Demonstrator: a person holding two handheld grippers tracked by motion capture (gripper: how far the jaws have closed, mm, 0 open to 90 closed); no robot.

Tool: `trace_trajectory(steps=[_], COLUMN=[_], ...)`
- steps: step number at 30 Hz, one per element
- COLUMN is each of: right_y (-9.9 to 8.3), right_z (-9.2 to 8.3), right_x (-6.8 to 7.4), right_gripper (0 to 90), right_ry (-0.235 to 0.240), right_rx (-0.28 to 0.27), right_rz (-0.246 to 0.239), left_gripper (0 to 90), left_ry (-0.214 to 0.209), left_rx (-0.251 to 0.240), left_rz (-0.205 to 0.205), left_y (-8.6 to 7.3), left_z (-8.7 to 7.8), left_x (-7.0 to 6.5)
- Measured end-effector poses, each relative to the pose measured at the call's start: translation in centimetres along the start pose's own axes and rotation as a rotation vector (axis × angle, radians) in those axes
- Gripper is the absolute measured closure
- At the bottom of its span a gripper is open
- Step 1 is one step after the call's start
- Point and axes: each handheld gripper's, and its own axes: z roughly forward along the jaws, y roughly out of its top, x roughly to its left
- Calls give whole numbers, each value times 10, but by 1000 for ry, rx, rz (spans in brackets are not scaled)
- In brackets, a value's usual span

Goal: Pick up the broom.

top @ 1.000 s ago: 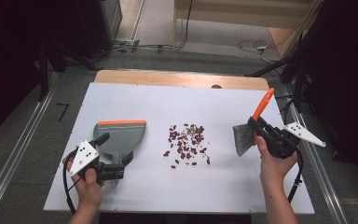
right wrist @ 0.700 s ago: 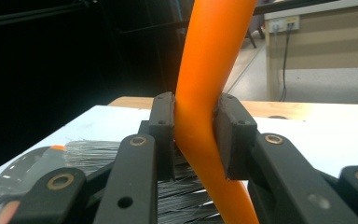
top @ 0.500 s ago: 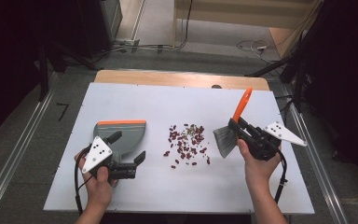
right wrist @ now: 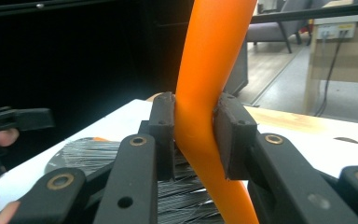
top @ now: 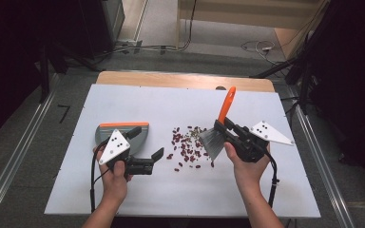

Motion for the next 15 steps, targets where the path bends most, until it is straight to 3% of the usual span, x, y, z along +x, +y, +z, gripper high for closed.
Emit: trace_trajectory(steps=[9,11,15], right_y=[-3,-4,-5], right_z=[5,5,5], right_x=[15,18,27], right_gripper=[690,690,690], right_ry=[31,34,43], right_rx=[10,10,7], right_rz=[-11,-16,-20], left_gripper=[11,11,12], left_ry=[-73,-113,-152], left_rx=[15,6,19], left_rz=[7,-2,-8], left_y=[-1,-1,-1], left_z=[11,14,21], left_x=[-16,-23,-34])
